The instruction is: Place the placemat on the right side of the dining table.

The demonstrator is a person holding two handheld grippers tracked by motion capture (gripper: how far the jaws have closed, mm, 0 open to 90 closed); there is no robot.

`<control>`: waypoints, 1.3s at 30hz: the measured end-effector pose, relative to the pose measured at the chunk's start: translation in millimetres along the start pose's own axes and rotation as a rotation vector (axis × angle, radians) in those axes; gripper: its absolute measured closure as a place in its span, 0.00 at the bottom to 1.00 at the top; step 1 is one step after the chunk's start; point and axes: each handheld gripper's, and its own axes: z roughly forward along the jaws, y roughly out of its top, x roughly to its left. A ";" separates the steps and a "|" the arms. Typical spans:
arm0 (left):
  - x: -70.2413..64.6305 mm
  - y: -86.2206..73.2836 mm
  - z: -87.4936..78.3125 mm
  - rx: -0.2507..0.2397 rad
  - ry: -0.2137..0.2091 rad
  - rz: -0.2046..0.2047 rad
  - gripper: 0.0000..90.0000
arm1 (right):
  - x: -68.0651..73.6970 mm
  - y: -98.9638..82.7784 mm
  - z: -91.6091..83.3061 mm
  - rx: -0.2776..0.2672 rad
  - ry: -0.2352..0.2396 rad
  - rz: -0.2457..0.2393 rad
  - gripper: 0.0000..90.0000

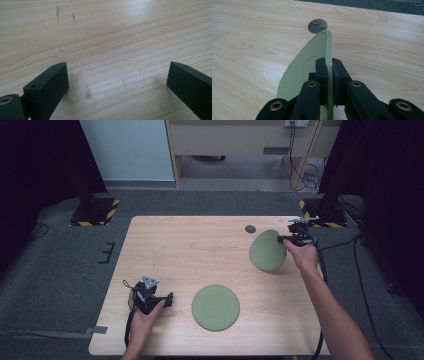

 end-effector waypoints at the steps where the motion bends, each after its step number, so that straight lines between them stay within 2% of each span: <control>1: 0.1 0.1 0.0 0.001 0.000 0.001 0.04 | -1.1 -0.3 0.5 0.002 0.000 -0.001 0.95; 17: 0.6 -0.4 -0.1 0.003 -0.004 0.001 0.04 | -13.3 -3.1 8.8 0.015 -0.002 0.017 0.95; 22: 0.1 -0.7 0.2 0.006 -0.006 0.001 0.04 | -17.1 -5.3 11.2 0.007 -0.013 0.002 0.95; 30: 0.0 -0.9 0.9 0.008 -0.006 0.002 0.04 | -31.5 -16.6 19.8 0.019 -0.006 0.052 0.95; 39: -1.2 -1.0 0.9 0.009 -0.007 0.008 0.04 | -39.3 -21.1 21.1 0.021 0.004 0.072 0.95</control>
